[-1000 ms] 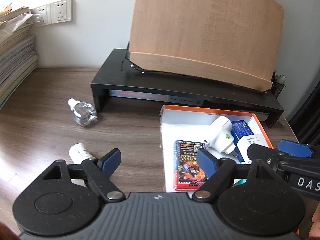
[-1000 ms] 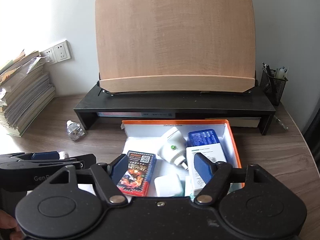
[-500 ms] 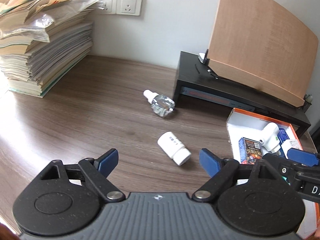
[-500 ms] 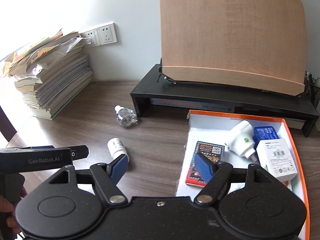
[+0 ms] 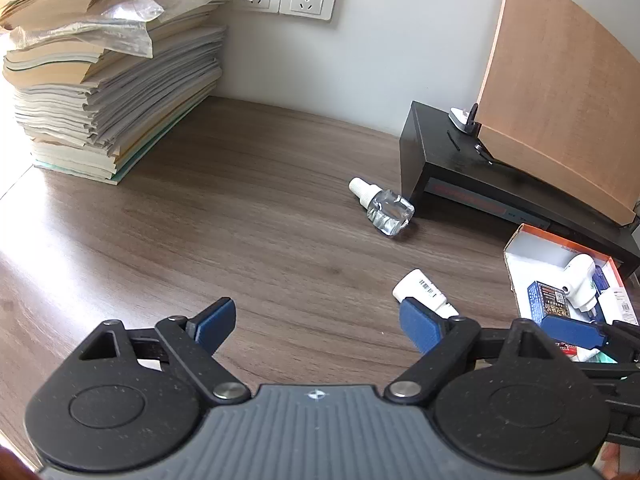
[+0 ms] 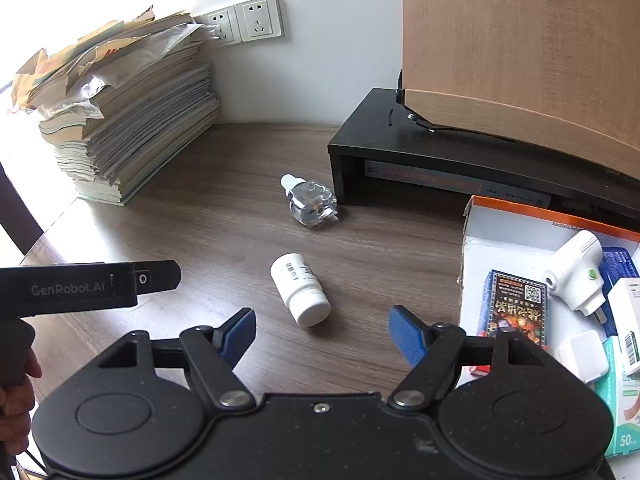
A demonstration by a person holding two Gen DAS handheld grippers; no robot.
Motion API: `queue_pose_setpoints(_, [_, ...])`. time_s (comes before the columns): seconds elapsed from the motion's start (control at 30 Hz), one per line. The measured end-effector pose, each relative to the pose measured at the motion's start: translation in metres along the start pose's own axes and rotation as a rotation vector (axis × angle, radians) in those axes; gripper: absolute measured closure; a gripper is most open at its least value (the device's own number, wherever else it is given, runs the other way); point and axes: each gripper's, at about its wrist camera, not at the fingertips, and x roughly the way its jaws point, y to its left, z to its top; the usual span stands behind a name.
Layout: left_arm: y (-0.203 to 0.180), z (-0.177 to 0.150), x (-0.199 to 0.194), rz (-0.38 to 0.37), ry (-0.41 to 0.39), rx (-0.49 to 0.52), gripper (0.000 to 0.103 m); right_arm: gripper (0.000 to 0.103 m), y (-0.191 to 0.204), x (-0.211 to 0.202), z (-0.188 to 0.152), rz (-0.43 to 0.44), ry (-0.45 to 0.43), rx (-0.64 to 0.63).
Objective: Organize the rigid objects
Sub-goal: 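Withdraw both open grippers from the box toward the clear bottle and pill bottle, then grasp the clear bottle with the left gripper while the right gripper grasps the white pill bottle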
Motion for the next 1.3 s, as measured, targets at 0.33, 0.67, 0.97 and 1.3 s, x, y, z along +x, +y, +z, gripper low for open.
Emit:
queue_pose_setpoints(0.33, [0.011,0.014,0.017,-0.011,0.005,0.012,0.01,0.016,0.015,0.03,0.009,0.001,0.033,-0.011])
queue_pose_setpoints(0.67, [-0.009,0.036,0.062,-0.121,0.007,0.119,0.004,0.016,0.012,0.036,0.011,-0.022,0.036,0.025])
queue_pose_setpoints(0.97, [-0.042,0.055,0.124,-0.235,-0.05,0.393,0.0,0.016,0.003,0.025,0.003,-0.057,0.018,0.085])
queue_pose_setpoints(1.3, [-0.05,0.061,0.17,-0.318,-0.08,0.542,0.002,0.016,-0.012,0.02,-0.011,-0.11,0.004,0.154])
